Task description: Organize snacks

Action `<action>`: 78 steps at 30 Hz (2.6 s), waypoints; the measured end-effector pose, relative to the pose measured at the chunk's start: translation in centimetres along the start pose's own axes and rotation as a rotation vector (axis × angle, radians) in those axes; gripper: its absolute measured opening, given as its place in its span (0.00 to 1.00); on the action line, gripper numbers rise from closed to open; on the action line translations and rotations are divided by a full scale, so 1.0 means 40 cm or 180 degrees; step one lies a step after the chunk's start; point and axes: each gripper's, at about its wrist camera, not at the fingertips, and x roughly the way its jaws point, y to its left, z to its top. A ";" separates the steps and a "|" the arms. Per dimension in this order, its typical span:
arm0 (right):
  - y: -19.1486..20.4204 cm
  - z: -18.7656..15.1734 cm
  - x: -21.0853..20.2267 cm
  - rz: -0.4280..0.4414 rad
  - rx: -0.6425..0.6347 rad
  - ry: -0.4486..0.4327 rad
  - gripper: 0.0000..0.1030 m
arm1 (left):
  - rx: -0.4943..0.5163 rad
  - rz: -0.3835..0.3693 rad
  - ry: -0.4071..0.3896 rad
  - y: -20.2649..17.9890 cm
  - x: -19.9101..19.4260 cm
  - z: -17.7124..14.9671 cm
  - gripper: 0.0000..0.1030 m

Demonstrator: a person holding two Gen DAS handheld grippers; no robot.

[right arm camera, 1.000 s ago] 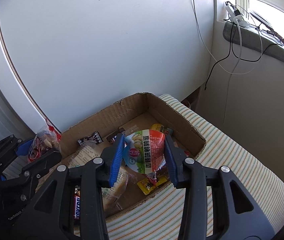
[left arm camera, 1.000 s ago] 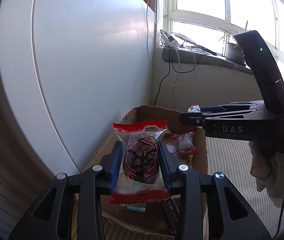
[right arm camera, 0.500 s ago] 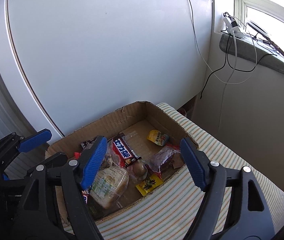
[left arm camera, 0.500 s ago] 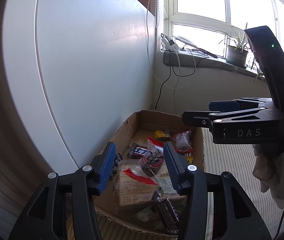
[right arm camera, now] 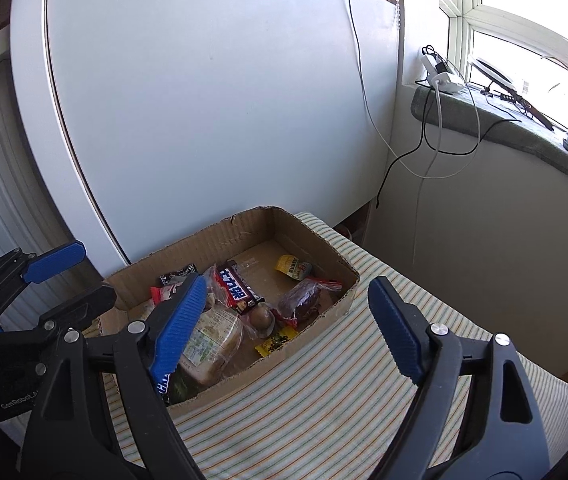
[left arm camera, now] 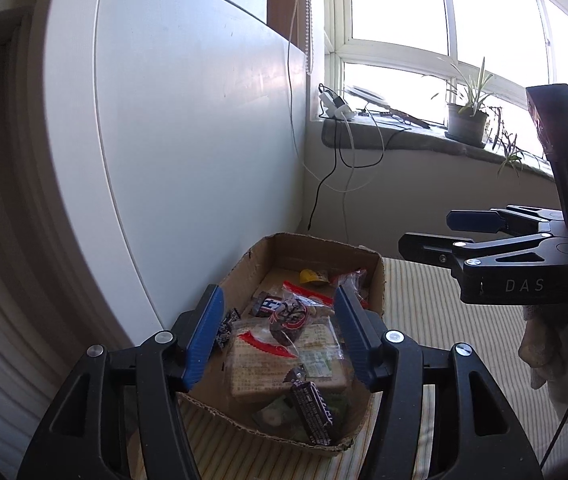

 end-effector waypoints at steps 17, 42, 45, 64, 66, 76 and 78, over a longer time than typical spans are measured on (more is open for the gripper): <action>0.027 -0.121 -0.228 -0.0389 -0.0105 -0.0482 1.00 | 0.0025 0.0263 -0.0101 -0.053 -0.098 -0.031 0.80; 0.002 -0.250 -0.331 -0.0609 0.0184 -0.0471 1.00 | 0.0018 0.0276 -0.0103 -0.089 -0.128 -0.055 0.81; 0.003 -0.250 -0.332 -0.0593 0.0200 -0.0466 1.00 | 0.0013 0.0272 -0.0105 -0.088 -0.130 -0.054 0.81; 0.009 -0.254 -0.331 -0.0575 0.0212 -0.0454 1.00 | -0.0025 0.0264 -0.0093 -0.081 -0.137 -0.057 0.81; 0.009 -0.255 -0.333 -0.0589 0.0212 -0.0457 1.00 | -0.0028 0.0271 -0.0091 -0.078 -0.137 -0.057 0.81; 0.002 -0.262 -0.340 -0.0592 0.0245 -0.0460 1.00 | -0.0049 0.0278 -0.0088 -0.077 -0.138 -0.057 0.81; 0.001 -0.264 -0.338 -0.0592 0.0248 -0.0450 1.00 | -0.0044 0.0283 -0.0085 -0.077 -0.136 -0.057 0.81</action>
